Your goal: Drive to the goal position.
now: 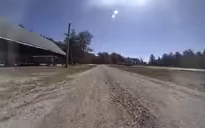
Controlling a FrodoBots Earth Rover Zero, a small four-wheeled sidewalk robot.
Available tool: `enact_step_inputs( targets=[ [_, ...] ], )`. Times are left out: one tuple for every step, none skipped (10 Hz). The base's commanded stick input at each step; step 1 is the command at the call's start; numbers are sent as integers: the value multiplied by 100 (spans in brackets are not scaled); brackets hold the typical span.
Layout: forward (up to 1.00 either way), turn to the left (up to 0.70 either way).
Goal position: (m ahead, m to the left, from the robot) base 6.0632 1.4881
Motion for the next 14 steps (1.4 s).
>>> enact_step_inputs(
  targets=[
    [70,0],
    [70,0],
    [70,0],
    [70,0],
    [70,0],
    [70,0],
    [70,0],
    [70,0],
    [70,0],
    [70,0],
    [70,0],
    [70,0],
    [70,0],
    [70,0]
  ],
)
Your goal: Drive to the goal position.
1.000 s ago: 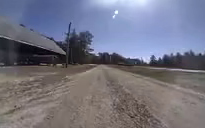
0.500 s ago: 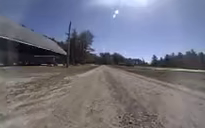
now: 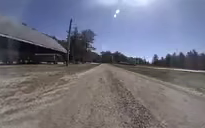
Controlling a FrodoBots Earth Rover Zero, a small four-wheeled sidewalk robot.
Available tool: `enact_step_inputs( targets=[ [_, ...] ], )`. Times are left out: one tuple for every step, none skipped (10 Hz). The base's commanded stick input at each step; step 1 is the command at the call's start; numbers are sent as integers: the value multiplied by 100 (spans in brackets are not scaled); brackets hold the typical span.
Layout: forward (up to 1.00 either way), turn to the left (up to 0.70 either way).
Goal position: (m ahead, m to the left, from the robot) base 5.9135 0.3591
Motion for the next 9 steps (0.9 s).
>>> enact_step_inputs(
  targets=[
    [70,0],
    [70,0],
    [70,0],
    [70,0],
    [70,0],
    [70,0],
    [70,0],
    [70,0],
    [70,0]
  ],
)
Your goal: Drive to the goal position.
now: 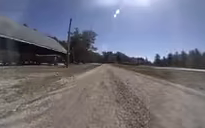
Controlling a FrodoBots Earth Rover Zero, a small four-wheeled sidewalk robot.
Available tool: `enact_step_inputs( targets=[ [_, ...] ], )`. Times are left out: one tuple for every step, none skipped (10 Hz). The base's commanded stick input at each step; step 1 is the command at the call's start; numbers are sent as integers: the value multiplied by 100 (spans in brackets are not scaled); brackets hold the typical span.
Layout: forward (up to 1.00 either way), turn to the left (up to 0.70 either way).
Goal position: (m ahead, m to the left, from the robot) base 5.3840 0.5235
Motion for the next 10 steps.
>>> enact_step_inputs(
  targets=[
    [70,0],
    [70,0],
    [70,0],
    [70,0],
    [70,0],
    [70,0],
    [70,0],
    [70,0],
    [70,0],
    [70,0]
  ],
)
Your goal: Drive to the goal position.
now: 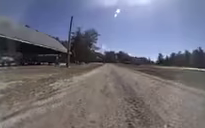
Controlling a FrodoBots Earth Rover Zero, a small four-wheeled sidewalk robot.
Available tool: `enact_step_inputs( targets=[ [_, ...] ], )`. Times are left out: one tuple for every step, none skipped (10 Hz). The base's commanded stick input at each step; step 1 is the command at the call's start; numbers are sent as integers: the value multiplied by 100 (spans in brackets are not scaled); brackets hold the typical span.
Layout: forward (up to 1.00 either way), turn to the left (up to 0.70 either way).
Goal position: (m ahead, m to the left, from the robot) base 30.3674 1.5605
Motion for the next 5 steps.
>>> enact_step_inputs(
  targets=[
    [70,0],
    [70,0],
    [70,0],
    [70,0],
    [70,0]
  ],
)
